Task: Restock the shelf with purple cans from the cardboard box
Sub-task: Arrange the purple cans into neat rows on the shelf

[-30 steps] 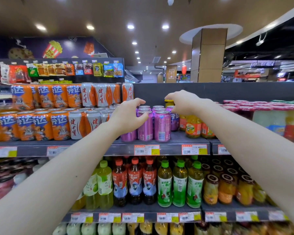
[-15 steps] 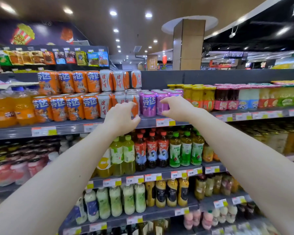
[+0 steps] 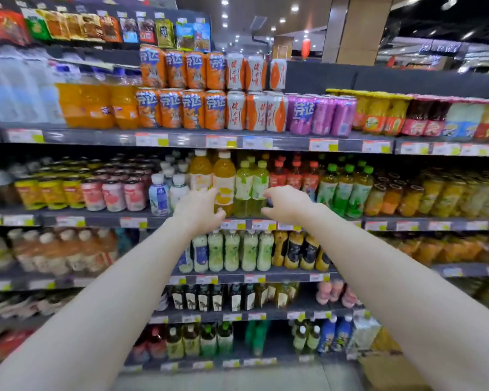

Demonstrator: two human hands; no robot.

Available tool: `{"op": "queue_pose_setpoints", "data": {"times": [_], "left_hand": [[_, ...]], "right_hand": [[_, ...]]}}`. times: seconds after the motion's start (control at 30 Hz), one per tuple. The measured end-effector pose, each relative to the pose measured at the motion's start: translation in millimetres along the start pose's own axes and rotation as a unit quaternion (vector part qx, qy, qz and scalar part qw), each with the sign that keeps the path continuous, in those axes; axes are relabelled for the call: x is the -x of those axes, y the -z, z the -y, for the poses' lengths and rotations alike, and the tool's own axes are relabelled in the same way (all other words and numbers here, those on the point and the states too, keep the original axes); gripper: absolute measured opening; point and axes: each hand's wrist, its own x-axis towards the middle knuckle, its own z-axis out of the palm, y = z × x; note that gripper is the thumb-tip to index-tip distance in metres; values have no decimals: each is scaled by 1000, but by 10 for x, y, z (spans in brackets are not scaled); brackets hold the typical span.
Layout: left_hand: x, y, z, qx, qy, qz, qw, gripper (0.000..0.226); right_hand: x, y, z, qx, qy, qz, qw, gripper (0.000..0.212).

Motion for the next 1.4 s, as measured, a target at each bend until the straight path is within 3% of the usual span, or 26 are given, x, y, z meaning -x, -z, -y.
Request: {"op": "queue_pose_setpoints", "data": {"times": [0.43, 0.73, 0.87, 1.07, 1.4], "left_hand": [[1949, -1074, 1208, -114, 99, 188, 970, 54], [2663, -2070, 2448, -76, 167, 278, 943, 57], [2741, -2818, 3373, -31, 195, 335, 921, 60], [2543, -4165, 4618, 12, 213, 391, 896, 63], [2686, -6787, 5838, 35, 213, 431, 876, 63]], "right_hand": [[551, -1778, 1395, -70, 89, 160, 981, 48], [351, -3206, 2735, -93, 110, 263, 954, 41], [79, -4174, 3436, -121, 60, 313, 940, 38], [-343, -5846, 4162, -186, -77, 364, 909, 55], [-885, -8891, 4359, -234, -225, 391, 861, 73]]}}
